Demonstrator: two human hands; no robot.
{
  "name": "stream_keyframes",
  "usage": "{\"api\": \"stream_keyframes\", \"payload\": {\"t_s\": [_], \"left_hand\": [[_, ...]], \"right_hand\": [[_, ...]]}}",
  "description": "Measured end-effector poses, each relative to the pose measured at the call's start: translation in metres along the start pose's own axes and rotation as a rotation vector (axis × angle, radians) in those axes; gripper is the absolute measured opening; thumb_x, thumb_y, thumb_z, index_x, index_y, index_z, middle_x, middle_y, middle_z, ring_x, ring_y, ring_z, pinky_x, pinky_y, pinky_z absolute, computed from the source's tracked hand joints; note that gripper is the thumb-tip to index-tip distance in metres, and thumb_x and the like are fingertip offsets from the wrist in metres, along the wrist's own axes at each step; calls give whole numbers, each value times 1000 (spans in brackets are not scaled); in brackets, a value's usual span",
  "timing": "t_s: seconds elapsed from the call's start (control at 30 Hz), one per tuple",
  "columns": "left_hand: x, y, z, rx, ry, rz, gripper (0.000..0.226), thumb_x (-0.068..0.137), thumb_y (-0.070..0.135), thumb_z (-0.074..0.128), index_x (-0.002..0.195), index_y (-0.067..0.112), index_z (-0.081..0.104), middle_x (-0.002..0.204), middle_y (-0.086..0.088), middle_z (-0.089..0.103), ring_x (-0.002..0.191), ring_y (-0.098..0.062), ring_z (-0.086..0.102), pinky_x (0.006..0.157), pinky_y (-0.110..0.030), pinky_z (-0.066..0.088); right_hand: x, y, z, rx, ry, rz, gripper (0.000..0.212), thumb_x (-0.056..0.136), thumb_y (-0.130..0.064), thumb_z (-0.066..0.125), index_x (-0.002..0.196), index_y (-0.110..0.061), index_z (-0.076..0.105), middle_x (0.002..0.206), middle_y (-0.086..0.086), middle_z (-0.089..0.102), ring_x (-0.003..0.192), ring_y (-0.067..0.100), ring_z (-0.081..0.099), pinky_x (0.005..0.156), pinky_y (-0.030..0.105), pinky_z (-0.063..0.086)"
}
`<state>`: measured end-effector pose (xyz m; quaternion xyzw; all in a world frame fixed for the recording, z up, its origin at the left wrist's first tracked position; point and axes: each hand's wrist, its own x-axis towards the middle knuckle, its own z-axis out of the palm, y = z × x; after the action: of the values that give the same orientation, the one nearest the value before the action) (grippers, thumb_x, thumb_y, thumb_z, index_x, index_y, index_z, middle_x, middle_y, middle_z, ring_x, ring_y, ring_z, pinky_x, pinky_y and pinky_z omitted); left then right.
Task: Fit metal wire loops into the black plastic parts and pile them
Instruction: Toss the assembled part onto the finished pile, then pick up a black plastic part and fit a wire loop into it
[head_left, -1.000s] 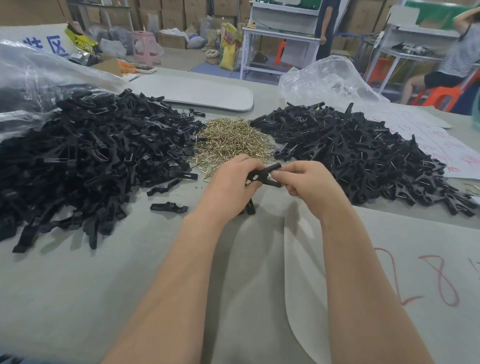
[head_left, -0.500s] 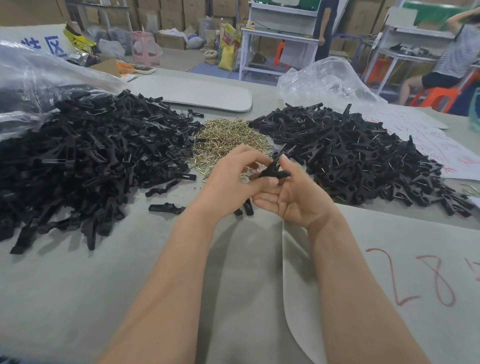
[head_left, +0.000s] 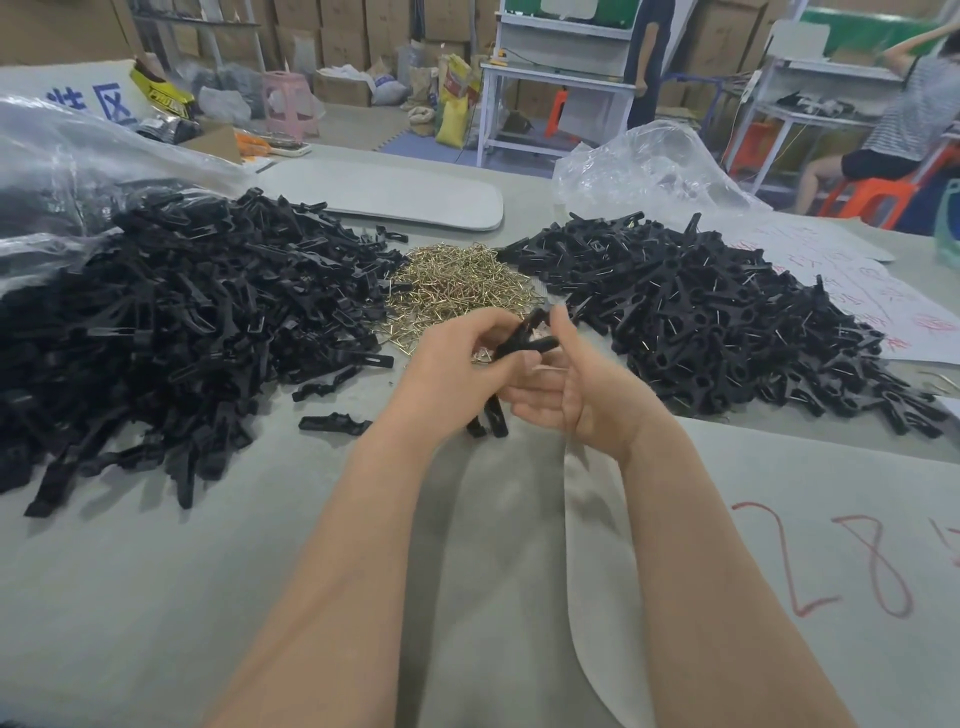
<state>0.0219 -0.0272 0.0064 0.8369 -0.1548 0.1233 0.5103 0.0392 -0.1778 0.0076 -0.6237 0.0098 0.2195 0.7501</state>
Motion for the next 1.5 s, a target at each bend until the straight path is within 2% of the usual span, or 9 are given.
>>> {"api": "stream_keyframes", "payload": {"t_s": [0.17, 0.3, 0.37, 0.53, 0.67, 0.9, 1.07, 1.27, 1.5], "left_hand": [[2, -10, 6, 256, -80, -51, 41, 85, 21, 69, 124, 24, 59, 116, 3, 59, 106, -13, 55, 87, -20, 36], [4, -15, -7, 213, 278, -269, 39, 90, 22, 60, 129, 21, 54, 132, 0, 49, 117, -16, 50, 102, -33, 39], [5, -21, -14, 283, 390, -419, 29, 92, 21, 56, 121, 22, 58, 128, -2, 53, 113, -21, 53, 98, -40, 44], [0, -20, -13, 450, 180, -538, 12, 86, 31, 61, 94, 22, 60, 104, -2, 64, 98, -24, 59, 79, -33, 46], [-1, -16, -11, 624, -5, -541, 29, 84, 42, 62, 91, 13, 62, 92, -7, 64, 91, -29, 61, 70, -32, 45], [2, -11, 1, 598, -127, -464, 20, 95, 27, 49, 89, 10, 58, 90, -11, 61, 83, -28, 54, 71, -33, 44], [3, -11, 4, 138, -38, -446, 16, 92, 14, 55, 105, 17, 64, 103, -7, 68, 92, -23, 62, 77, -30, 49], [4, -6, 12, -9, -3, -385, 32, 83, 9, 68, 115, 13, 61, 107, -5, 66, 97, -19, 63, 91, -33, 50], [6, -10, 9, 2, 104, -310, 28, 87, 12, 65, 114, 18, 63, 90, 5, 64, 79, -9, 58, 76, -20, 43]], "right_hand": [[7, 2, -5, -402, 308, -333, 24, 88, -12, 64, 111, -4, 63, 68, 3, 61, 44, 4, 49, 45, 17, 43], [7, -9, -18, 210, 617, -649, 74, 88, -17, 65, 148, -15, 22, 109, 9, 60, 74, 4, 68, 70, 19, 54], [8, -6, -22, 133, 643, -590, 96, 87, -20, 67, 150, -30, -5, 120, 17, 49, 87, 7, 68, 82, 25, 54], [12, 12, 14, -937, 407, -380, 45, 85, -38, 66, 122, -15, 58, 97, -1, 64, 83, 9, 57, 72, 21, 43], [13, 17, 31, -1212, 221, -223, 24, 86, -32, 64, 94, -10, 71, 83, 10, 72, 78, 23, 62, 65, 29, 41], [15, 18, 31, -1169, 206, -225, 9, 87, -23, 63, 87, -16, 57, 82, 5, 63, 78, 22, 56, 64, 26, 35], [18, 18, 23, -749, 358, -351, 9, 89, -12, 62, 96, -8, 64, 79, 7, 63, 75, 21, 59, 74, 32, 46], [17, 15, 20, -374, 361, -393, 16, 92, 1, 54, 77, -4, 60, 44, -10, 56, 39, -2, 49, 46, 11, 42], [11, 10, 13, -419, 468, -616, 14, 92, -8, 58, 105, -11, 63, 90, -8, 64, 82, -3, 60, 78, 12, 48]]}}
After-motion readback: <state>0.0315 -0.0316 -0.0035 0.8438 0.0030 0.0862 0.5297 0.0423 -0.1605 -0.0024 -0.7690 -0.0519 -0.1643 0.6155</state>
